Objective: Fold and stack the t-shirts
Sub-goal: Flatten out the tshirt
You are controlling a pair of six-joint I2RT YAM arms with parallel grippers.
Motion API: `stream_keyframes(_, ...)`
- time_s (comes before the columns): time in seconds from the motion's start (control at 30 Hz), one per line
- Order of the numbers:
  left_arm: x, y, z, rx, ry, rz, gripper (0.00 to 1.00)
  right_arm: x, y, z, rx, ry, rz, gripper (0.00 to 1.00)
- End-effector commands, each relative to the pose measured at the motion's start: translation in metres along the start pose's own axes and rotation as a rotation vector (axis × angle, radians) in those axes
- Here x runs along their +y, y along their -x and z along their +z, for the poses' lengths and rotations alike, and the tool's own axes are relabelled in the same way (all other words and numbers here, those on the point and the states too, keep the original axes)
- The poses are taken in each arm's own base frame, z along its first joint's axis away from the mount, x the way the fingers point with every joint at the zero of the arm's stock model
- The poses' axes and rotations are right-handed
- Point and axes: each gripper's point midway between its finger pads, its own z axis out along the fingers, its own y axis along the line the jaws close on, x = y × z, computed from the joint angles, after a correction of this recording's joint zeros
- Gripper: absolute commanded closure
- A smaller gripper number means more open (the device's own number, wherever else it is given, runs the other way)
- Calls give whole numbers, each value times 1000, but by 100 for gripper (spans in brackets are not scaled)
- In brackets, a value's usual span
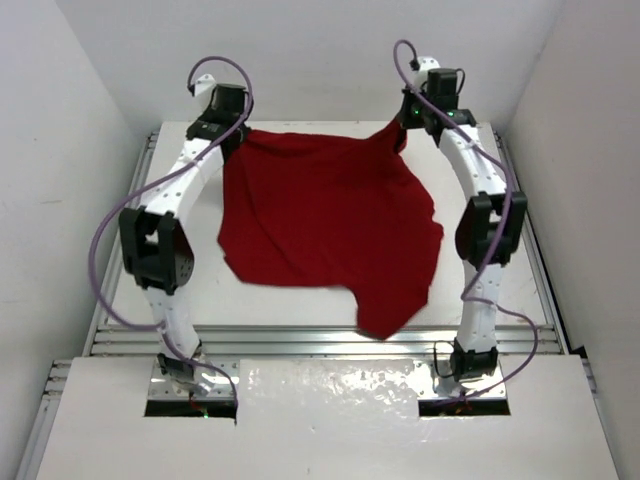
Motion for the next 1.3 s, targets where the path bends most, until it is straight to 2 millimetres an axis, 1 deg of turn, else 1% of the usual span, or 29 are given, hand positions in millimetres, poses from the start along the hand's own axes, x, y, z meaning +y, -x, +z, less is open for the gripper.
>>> stream_keyframes(0.0,-14,37,39,-155,-18,-88,100,16,79,17,-285,56,-57,100)
stream_keyframes(0.03,-16,36,49,-153,-19,-87,100,7,57,44,-251,37,-51,100)
stream_keyframes(0.07,-15,46,60,-169,-28,-85,100,6,57,53,-262,35,-56,100)
stream_keyframes(0.1,-17,30,84,-148,-30,-67,100,4,69,56,-304,26,-67,100)
stream_keyframes(0.13,-20,24,95,-127,-52,-56,100,-1,65,63,-307,8,-70,100)
stream_keyframes(0.17,-24,30,101,-133,-70,-51,100,-6,53,74,-293,2,-72,100)
stream_keyframes(0.2,-21,15,115,-107,-62,-36,100,-8,45,81,-296,-2,-78,100)
stream_keyframes(0.27,-23,1,123,-99,-93,-34,100,-12,28,90,-293,-6,-85,100)
stream_keyframes(0.37,-15,-16,128,-90,-90,-46,100,-13,21,100,-289,13,-80,100)
stream_keyframes(0.43,-6,-12,131,-104,-51,-56,100,-12,19,111,-290,21,-79,100)
stream_keyframes(0.57,17,5,134,-84,8,-114,100,-13,23,105,-291,12,-77,100)
stream_keyframes(0.63,12,24,117,-101,-20,-109,100,-11,44,82,-305,-3,-80,100)
stream_keyframes(0.7,5,45,94,-123,-59,-108,100,-10,30,67,-220,-13,-39,100)
stream_keyframes(0.73,5,55,87,-139,-46,-137,100,-5,46,46,-225,1,20,93)
stream_keyframes(0.77,10,59,83,-140,-24,-146,100,3,43,40,-201,40,42,92)
stream_keyframes(0.8,19,54,79,-111,20,-142,100,13,35,36,-157,87,84,94)
stream_keyframes(0.83,25,60,76,-128,60,-182,100,23,30,36,-130,144,103,97)
stream_keyframes(0.9,30,54,73,-106,81,-191,100,25,25,39,-126,162,93,100)
stream_keyframes(0.93,34,44,74,-83,88,-196,100,22,24,38,-128,144,93,100)
stream_keyframes(0.97,33,45,69,-78,77,-205,100,20,8,41,-100,142,92,100)
stream_keyframes(1.0,40,31,69,-49,90,-206,100,25,4,35,-98,164,78,100)
stream_keyframes(1.03,43,27,66,-44,94,-206,100,42,-9,16,-75,225,73,100)
stream_keyframes(1.07,43,35,53,-60,79,-220,100,51,-4,4,-102,241,34,100)
stream_keyframes(1.1,49,34,47,-61,92,-223,100,60,-10,-7,-85,239,22,100)
stream_keyframes(1.13,62,27,33,-46,119,-244,100,77,-17,-30,-61,230,10,100)
stream_keyframes(1.17,69,21,27,-42,135,-260,100,85,-37,-42,16,208,51,100)
stream_keyframes(1.2,88,-7,25,1,174,-264,100,106,-54,-55,63,215,70,97)
stream_keyframes(1.23,94,-13,17,2,178,-280,100,112,-113,-66,192,205,104,95)
stream_keyframes(1.27,96,-5,1,-26,147,-313,100,123,-104,-90,133,188,151,81)
